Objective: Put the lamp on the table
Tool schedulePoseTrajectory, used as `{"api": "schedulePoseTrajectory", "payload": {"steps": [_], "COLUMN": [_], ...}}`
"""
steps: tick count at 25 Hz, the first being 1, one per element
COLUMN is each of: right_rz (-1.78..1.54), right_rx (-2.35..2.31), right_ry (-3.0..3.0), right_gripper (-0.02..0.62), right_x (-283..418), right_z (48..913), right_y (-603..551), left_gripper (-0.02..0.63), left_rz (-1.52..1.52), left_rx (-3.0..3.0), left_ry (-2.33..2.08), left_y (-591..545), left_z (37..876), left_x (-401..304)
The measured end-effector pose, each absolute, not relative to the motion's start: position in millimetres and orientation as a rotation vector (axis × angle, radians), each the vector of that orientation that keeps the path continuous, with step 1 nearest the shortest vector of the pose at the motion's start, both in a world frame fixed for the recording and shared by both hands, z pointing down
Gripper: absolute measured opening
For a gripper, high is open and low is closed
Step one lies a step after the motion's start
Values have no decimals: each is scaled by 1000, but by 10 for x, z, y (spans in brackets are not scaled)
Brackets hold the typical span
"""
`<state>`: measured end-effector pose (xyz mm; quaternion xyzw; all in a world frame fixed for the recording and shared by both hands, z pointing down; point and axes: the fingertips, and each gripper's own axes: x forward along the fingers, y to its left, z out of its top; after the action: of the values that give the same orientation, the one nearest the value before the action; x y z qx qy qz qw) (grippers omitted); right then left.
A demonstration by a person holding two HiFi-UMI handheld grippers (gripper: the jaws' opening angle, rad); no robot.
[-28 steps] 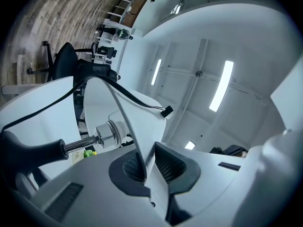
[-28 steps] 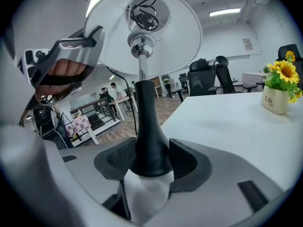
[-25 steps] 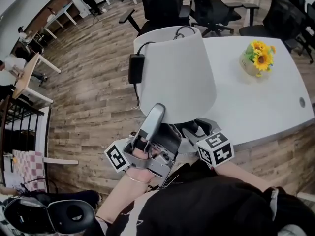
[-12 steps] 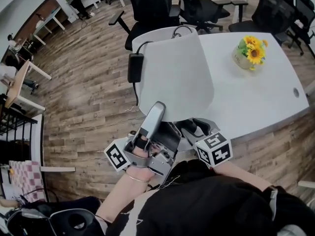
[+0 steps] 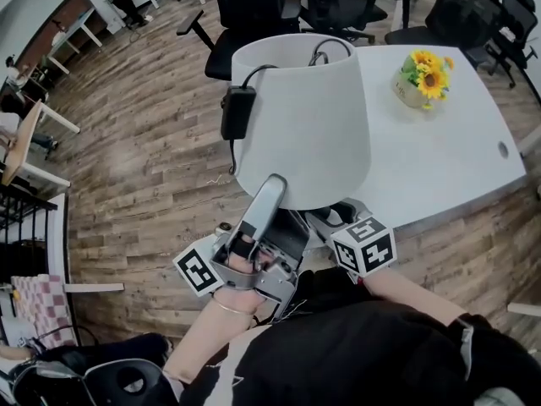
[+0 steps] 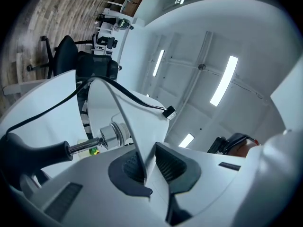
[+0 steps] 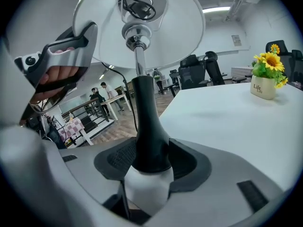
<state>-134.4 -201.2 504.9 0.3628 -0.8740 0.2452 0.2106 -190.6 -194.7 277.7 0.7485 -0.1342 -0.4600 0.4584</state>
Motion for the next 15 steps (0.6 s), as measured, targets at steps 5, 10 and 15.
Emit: {"api": "schedulePoseTrajectory", "payload": {"steps": [5, 10, 15], "right_rz": [649, 594, 681], "right_rx": [962, 869, 788], "right_ry": [-2421, -2396, -2401], "right_gripper": [229, 227, 210], "right_x": [-1370, -1352, -1329], "right_z": [5068, 5105, 5117], "right_y": [-2014, -1965, -1953], "left_gripper": [41, 46, 48], "left_rz": [-1137, -1126, -1157], "left_rx": [1816, 1816, 1815], "left_ry": [-386, -430, -485], "left_y": [-1916, -1865, -1848], "left_z": [2806, 2821, 2816], "left_x": [-1933, -1869, -1875]}}
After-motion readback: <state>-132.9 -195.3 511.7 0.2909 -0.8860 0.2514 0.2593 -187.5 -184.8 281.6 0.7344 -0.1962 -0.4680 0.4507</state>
